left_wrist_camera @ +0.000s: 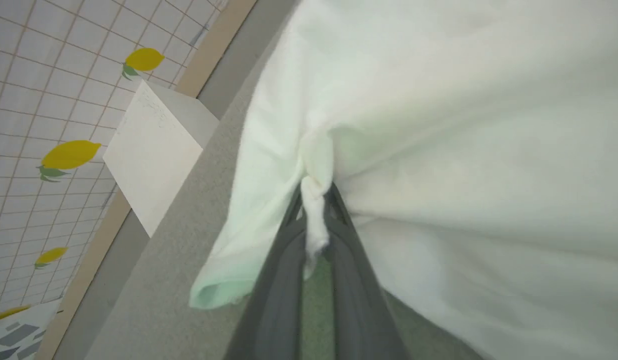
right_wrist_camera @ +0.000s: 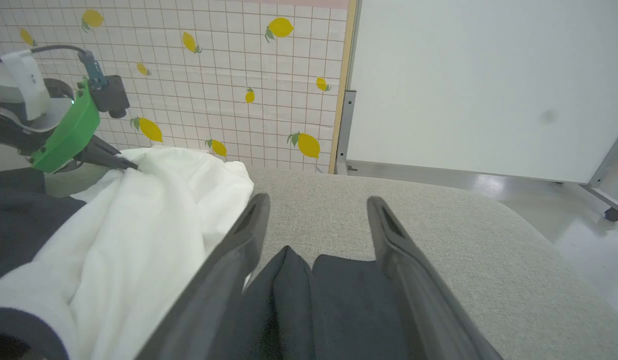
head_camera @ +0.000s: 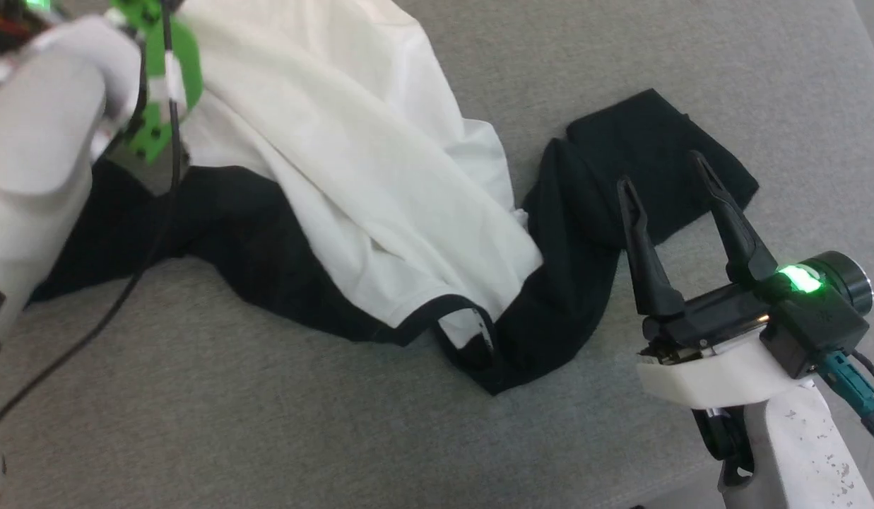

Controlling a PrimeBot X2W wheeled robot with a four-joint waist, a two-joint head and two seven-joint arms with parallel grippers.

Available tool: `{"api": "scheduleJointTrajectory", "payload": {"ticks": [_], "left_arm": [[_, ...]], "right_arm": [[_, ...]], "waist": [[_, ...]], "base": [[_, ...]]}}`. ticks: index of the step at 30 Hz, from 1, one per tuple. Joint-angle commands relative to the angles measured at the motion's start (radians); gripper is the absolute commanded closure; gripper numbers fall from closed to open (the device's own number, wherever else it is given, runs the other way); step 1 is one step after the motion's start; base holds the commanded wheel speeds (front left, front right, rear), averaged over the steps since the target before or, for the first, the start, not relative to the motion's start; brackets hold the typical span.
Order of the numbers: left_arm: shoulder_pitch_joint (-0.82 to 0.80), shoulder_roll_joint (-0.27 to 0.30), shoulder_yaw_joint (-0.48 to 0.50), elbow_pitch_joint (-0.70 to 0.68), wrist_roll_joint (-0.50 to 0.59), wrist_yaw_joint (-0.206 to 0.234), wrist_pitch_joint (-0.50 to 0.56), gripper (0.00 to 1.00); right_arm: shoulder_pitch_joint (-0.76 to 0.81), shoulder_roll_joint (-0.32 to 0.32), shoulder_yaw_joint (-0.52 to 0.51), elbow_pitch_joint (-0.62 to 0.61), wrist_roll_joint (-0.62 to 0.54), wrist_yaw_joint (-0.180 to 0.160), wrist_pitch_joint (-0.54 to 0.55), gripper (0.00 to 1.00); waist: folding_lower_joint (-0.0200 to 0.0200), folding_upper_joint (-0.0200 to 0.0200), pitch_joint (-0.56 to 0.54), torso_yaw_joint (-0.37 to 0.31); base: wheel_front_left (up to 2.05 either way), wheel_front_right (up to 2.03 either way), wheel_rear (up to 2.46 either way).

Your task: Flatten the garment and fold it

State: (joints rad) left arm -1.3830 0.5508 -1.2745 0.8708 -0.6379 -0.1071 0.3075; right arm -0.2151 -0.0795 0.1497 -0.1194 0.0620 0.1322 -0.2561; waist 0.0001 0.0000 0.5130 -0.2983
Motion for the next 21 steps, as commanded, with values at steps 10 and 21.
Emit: {"api": "scheduleJointTrajectory", "payload": {"ticks": [10,21], "left_arm": [[0.064,-0.041,0.005,0.122,-0.078,-0.022,-0.078,0.00],[0.021,-0.085,-0.003,-0.056,-0.082,-0.023,-0.120,0.00]], "right_arm": [[0.009,-0.003,-0.031,-0.007,-0.027,-0.002,-0.006,0.00],[0.103,-0.047,-0.056,0.025,-0.023,-0.002,-0.006,0.00]], "waist": [[-0.0001,0.0000,-0.049,0.031],[-0.0001,0.0000,-0.252,0.188]], "base": [[0.00,0.00,0.00],[0.00,0.00,0.00]]}}
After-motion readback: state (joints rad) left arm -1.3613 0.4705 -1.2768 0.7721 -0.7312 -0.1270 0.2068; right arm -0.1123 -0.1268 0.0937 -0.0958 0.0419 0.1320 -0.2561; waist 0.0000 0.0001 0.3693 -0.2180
